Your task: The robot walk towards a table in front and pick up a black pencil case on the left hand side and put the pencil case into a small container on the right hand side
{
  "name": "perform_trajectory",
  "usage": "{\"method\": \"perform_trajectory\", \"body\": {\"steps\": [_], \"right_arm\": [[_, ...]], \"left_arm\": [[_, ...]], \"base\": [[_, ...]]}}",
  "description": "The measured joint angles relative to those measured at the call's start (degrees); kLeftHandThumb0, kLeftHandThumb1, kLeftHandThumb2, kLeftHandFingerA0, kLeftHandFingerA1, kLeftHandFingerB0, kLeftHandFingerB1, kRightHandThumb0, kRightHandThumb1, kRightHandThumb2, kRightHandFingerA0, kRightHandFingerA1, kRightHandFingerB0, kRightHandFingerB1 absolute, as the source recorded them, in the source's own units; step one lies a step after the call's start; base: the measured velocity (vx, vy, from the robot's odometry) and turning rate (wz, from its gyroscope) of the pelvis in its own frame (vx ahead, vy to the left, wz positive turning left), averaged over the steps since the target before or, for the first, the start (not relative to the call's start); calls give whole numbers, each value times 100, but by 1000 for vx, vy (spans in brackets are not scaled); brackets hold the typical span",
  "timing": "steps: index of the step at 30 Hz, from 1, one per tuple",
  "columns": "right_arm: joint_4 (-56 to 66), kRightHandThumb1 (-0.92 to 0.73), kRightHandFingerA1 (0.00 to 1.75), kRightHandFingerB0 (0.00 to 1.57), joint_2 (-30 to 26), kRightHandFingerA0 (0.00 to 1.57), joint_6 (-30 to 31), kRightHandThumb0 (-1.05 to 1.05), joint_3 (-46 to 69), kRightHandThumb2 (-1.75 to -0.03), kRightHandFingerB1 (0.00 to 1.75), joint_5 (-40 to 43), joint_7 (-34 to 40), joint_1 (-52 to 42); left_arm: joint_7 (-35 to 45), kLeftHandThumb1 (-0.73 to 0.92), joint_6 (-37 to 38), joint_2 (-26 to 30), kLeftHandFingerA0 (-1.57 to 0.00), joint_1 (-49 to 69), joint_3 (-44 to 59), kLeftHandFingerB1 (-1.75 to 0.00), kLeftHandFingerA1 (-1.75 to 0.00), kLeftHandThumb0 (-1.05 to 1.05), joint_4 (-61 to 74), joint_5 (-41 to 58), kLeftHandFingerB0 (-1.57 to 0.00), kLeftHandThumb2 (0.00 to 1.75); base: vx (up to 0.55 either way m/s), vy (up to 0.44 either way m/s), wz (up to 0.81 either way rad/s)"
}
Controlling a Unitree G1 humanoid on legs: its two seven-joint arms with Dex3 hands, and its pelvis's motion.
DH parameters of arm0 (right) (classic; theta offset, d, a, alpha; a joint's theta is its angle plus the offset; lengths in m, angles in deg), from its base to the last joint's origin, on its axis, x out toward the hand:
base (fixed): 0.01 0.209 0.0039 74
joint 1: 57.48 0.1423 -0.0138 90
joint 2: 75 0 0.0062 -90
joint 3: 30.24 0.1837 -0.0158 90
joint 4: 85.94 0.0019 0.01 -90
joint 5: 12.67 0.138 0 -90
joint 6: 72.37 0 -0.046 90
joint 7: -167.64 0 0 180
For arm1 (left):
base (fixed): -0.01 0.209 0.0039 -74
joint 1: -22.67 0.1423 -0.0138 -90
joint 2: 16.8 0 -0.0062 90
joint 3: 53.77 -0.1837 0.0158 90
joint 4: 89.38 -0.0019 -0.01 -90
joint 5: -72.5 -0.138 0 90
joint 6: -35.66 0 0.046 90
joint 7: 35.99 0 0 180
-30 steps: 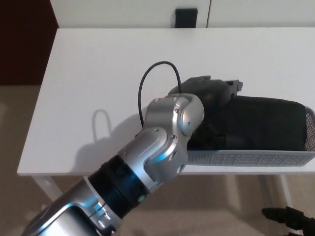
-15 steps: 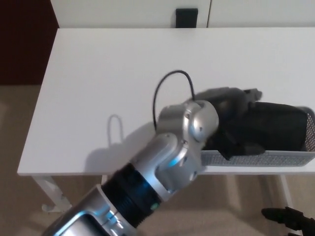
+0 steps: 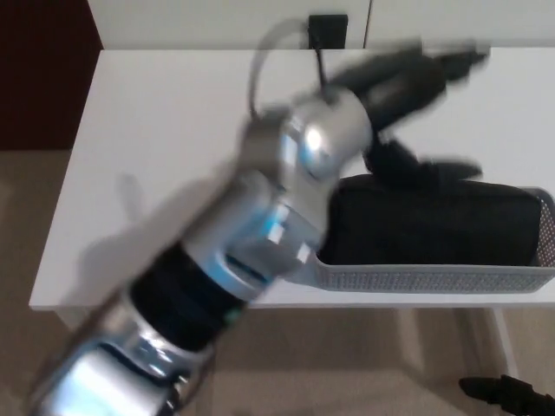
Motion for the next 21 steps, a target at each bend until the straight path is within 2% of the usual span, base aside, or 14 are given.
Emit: {"method": "perform_trajectory", "body": {"steps": [2, 3, 5, 6, 7, 8, 14, 16, 17, 21], "right_arm": [[-5, -49, 53, 36, 0, 61, 0, -52, -8, -77, 47, -3, 0, -13], [-14, -57, 41, 42, 0, 67, -1, -44, -11, -57, 37, -3, 0, -21], [-60, -55, 41, 40, 0, 66, -3, -44, -18, -57, 37, -2, 0, -59], [-78, -48, 52, 34, 2, 58, -4, -51, -20, -77, 47, -2, 0, -72], [-102, -57, 41, 41, 4, 66, -4, -46, -25, -58, 37, -1, 0, -97], [-115, -48, 53, 35, 5, 59, -6, -52, -30, -77, 47, -2, 0, -114], [-247, -47, 54, 35, 5, 59, -41, -54, -39, -77, 48, -1, -1, -257], [-304, -49, 54, 36, 6, 63, -48, -55, -41, -78, 47, -2, -1, -294], [-334, -49, 54, 36, 6, 64, -50, -55, -42, -77, 48, -3, -1, -312], [-370, -49, 54, 35, 9, 60, -61, -55, -46, -78, 48, -4, 1, -341]], "left_arm": [[116, 60, -2, 246, 0, -140, 277, 0, -3, -95, 426, 52, 0, 97], [182, 57, -1, 384, 0, -206, 423, 0, 0, -98, 652, 85, 0, 93], [320, 58, -1, 692, 0, -296, 759, -2, -4, -91, 1173, 187, 0, 94], [362, 58, -2, 785, 0, -296, 868, -1, 0, -92, 1345, 223, 0, 93], [432, 58, -7, 929, 0, -267, 1050, -1, -1, -92, 1638, 276, 0, 93], [482, 55, -10, 1028, 0, -215, 1173, -5, -9, -87, 1849, 313, 0, 94], [739, 49, -20, 1357, -1, 821, 1982, -15, -20, -77, 3182, 635, -2, 91], [789, 44, 18, 1362, -2, 1369, 2222, -19, -18, -71, 3457, 755, -8, 84], [814, 53, 47, 1361, -1, 1725, 2353, -25, -26, -71, 3584, 834, -5, 57], [919, 49, 165, 1303, -1, 2926, 2739, -26, -26, -71, 3895, 1087, -5, 56]], "base": [[0, 0, 0], [0, 0, 0], [0, 0, 0], [0, 0, 0], [0, 0, 0], [0, 0, 0], [0, 0, 0], [0, 0, 0], [0, 0, 0], [0, 0, 0]]}}
